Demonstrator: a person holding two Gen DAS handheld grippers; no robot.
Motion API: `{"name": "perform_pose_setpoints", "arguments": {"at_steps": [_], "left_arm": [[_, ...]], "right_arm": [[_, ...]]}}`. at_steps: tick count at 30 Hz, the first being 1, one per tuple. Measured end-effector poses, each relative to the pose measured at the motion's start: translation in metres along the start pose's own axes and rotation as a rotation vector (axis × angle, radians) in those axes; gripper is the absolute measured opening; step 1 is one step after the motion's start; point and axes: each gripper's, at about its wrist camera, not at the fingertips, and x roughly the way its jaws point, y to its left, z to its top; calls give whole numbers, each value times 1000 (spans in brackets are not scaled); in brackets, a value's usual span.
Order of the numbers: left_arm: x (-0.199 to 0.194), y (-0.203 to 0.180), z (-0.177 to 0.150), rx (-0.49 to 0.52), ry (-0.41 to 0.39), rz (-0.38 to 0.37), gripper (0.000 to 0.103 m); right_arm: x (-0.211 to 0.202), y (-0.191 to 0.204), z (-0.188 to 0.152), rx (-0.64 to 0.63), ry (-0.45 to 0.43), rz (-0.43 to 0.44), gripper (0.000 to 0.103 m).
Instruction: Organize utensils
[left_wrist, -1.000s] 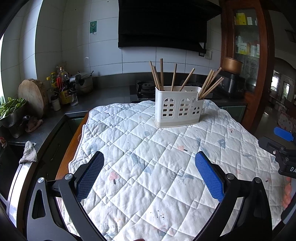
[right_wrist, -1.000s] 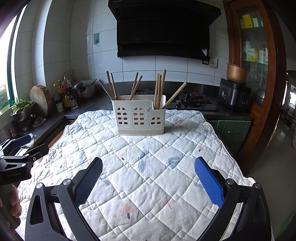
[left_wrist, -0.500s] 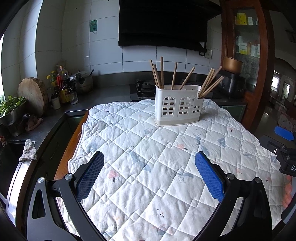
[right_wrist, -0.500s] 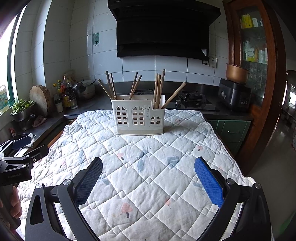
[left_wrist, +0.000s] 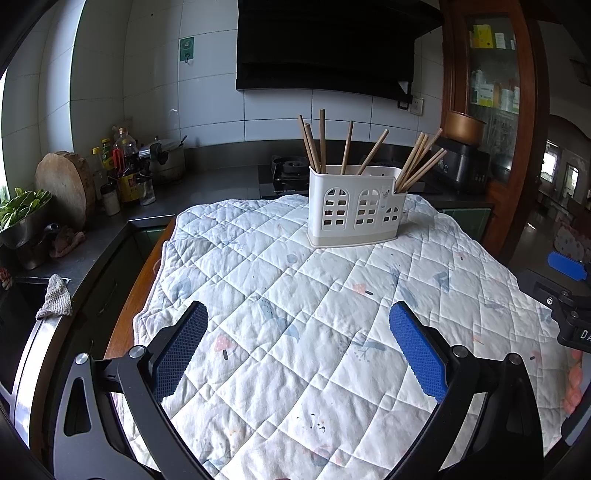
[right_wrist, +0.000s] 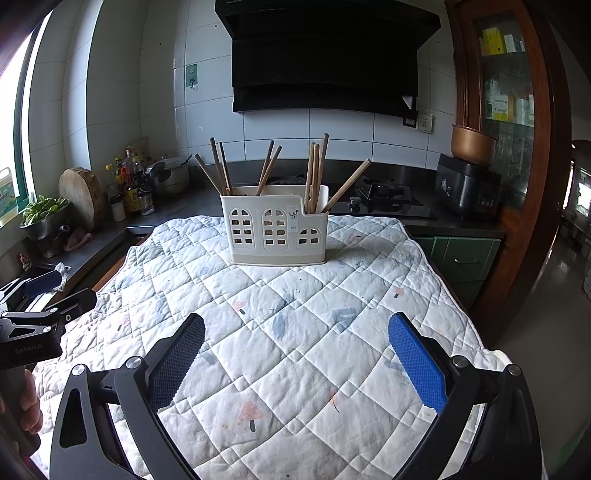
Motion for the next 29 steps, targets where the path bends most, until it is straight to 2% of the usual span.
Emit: {"name": "perform_pose_setpoints", "arguments": {"at_steps": [18,29], "left_arm": [[0,1,-1,-16,1,-11,98],[7,0,-4,-6,28,-8,98]], "right_arm": [[1,-1,-2,-4,1,-3,96],[3,-4,-8,-5,17,-5,96]]}}
